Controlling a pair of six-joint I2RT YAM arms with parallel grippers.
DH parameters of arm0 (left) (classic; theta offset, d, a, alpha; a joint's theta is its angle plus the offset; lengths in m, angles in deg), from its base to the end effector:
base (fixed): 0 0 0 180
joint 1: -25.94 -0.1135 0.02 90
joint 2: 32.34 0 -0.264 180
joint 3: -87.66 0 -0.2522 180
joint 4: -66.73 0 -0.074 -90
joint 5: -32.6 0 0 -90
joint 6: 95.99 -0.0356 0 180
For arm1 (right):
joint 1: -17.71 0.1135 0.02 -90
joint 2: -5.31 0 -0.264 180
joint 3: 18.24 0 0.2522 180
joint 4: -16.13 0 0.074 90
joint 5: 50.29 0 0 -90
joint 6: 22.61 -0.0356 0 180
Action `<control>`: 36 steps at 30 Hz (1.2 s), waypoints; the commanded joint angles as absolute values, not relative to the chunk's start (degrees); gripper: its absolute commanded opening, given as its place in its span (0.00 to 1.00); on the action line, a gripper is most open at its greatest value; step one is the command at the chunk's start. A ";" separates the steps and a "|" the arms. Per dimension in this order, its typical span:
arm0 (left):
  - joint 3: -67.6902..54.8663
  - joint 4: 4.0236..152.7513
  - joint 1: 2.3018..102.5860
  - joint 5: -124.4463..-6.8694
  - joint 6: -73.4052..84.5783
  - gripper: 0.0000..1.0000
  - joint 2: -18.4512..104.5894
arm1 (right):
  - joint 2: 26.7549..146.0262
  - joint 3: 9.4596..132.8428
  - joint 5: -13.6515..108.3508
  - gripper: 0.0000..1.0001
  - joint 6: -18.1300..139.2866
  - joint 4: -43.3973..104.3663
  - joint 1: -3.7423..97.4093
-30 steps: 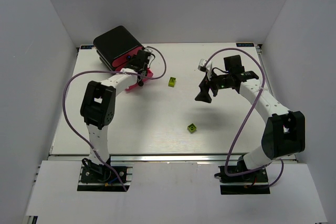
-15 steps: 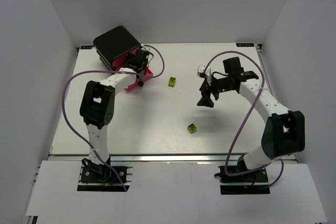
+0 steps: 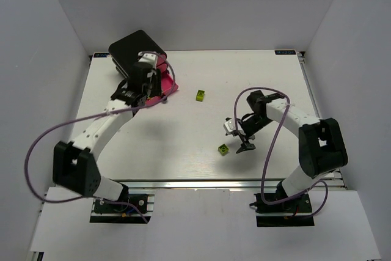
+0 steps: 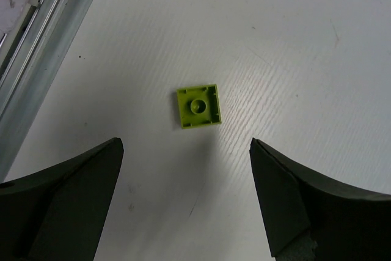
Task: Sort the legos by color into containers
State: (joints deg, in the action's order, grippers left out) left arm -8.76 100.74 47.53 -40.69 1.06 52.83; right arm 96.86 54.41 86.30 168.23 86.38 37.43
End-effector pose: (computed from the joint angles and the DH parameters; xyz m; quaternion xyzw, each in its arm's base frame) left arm 0.3178 -0.1148 0.3066 0.0455 0.8813 0.0134 0.4702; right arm 0.2428 0.1145 0.1973 -0.7991 0.4528 0.2960 0.2623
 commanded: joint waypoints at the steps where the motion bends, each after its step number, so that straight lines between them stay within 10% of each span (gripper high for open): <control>1: -17.12 104.84 47.30 -50.79 14.29 0.61 44.94 | 97.59 55.02 84.71 0.89 174.55 84.93 40.64; 16: -39.29 109.58 47.30 -48.96 28.28 0.67 17.33 | 102.78 51.06 75.93 0.82 157.84 68.13 51.37; 22: -41.14 110.72 47.30 -48.17 30.04 0.67 14.33 | 103.48 50.54 71.88 0.56 154.15 64.44 51.81; 29: -42.81 111.25 47.30 -48.69 31.80 0.67 12.14 | 102.16 55.18 72.48 0.03 148.18 65.31 52.07; 36: -43.07 114.67 47.30 -49.31 33.38 0.67 9.68 | 114.52 83.90 72.85 0.00 114.72 56.35 56.02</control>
